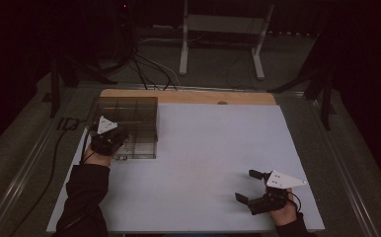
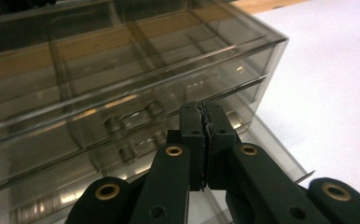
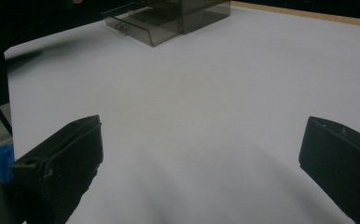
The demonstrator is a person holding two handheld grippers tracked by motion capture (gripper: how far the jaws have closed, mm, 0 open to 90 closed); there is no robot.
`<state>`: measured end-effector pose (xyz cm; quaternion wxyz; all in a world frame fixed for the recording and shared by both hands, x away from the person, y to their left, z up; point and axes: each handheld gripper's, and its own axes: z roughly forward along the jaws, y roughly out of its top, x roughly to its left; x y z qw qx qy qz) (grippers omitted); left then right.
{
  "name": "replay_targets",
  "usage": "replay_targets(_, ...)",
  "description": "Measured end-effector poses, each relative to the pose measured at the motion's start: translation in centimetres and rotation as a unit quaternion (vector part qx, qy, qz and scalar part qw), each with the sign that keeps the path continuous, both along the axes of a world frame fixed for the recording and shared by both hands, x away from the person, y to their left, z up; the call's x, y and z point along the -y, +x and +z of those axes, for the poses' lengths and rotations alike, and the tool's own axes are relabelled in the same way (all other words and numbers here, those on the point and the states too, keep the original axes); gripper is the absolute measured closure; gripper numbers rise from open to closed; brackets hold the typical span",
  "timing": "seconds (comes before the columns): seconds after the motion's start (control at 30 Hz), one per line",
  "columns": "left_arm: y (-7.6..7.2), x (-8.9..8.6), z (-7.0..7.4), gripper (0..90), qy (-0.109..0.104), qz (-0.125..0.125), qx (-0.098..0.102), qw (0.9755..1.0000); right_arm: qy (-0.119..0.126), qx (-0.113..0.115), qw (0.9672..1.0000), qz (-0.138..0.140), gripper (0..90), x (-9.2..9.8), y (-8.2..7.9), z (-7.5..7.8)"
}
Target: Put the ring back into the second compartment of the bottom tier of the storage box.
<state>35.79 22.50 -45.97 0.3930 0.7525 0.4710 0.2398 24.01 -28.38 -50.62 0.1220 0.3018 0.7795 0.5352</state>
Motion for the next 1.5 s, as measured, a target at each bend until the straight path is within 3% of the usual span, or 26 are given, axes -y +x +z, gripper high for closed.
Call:
replay_targets(0.7,0.2,-0.4,-1.8,89.8,0.014,0.012,-0.030,0.9994,-0.002,0.001,1.0000,-0.002,0.0,0.1,0.0,0.0)
replay_targets(1.13,0.5,-0.5,-2.6,88.0,0.019,0.012,-0.063,0.9978,-0.003,0.001,1.0000,-0.002,0.0,0.1,0.0,0.0)
replay_targets(1.27,0.4,-0.5,-2.3,78.0,0.017,0.016,-0.064,0.9977,-0.005,0.001,1.0000,-0.002,0.0,0.0,0.0,0.0)
replay_targets(1.43,0.2,-0.5,-1.5,57.8,0.019,0.042,-0.061,0.9971,-0.005,0.000,1.0000,-0.002,0.0,0.0,0.0,0.0)
replay_targets(1.5,0.1,-0.5,-1.2,54.8,0.018,0.046,-0.061,0.9969,-0.005,0.000,1.0000,-0.002,0.0,0.0,0.0,0.0)
